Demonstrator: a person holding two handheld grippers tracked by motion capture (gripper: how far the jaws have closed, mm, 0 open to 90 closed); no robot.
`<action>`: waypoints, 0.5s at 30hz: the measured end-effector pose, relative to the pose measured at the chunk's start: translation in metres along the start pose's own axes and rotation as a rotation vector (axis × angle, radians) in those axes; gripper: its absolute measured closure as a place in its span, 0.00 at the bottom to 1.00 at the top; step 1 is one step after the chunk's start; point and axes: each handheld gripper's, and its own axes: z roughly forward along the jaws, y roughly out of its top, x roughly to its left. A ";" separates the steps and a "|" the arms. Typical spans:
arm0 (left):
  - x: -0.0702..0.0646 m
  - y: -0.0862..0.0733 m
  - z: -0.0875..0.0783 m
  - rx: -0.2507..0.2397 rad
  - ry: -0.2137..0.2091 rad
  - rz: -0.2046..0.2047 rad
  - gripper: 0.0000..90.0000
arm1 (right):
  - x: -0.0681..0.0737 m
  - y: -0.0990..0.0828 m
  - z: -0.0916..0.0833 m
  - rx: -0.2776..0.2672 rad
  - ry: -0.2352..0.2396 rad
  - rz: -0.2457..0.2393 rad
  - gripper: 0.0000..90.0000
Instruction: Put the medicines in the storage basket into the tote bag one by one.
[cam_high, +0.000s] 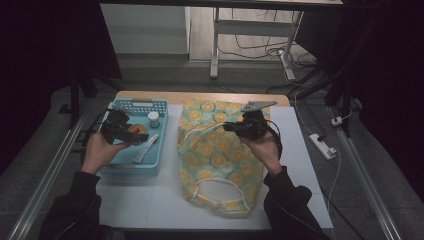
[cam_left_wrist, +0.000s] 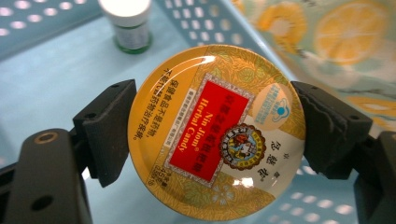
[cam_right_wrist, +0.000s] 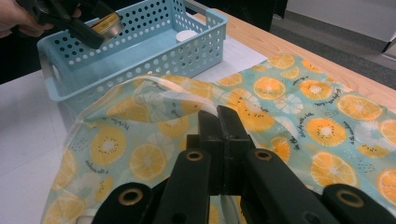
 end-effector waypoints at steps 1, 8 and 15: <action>0.000 0.000 0.000 0.000 0.000 0.000 0.22 | 0.000 0.000 0.000 0.000 0.000 -0.001 1.00; -0.013 0.000 -0.006 -0.022 -0.026 0.031 0.22 | 0.000 0.000 0.000 0.001 0.000 -0.003 1.00; -0.034 0.003 -0.010 -0.036 -0.061 0.080 0.22 | -0.001 -0.001 0.001 0.001 0.000 0.000 1.00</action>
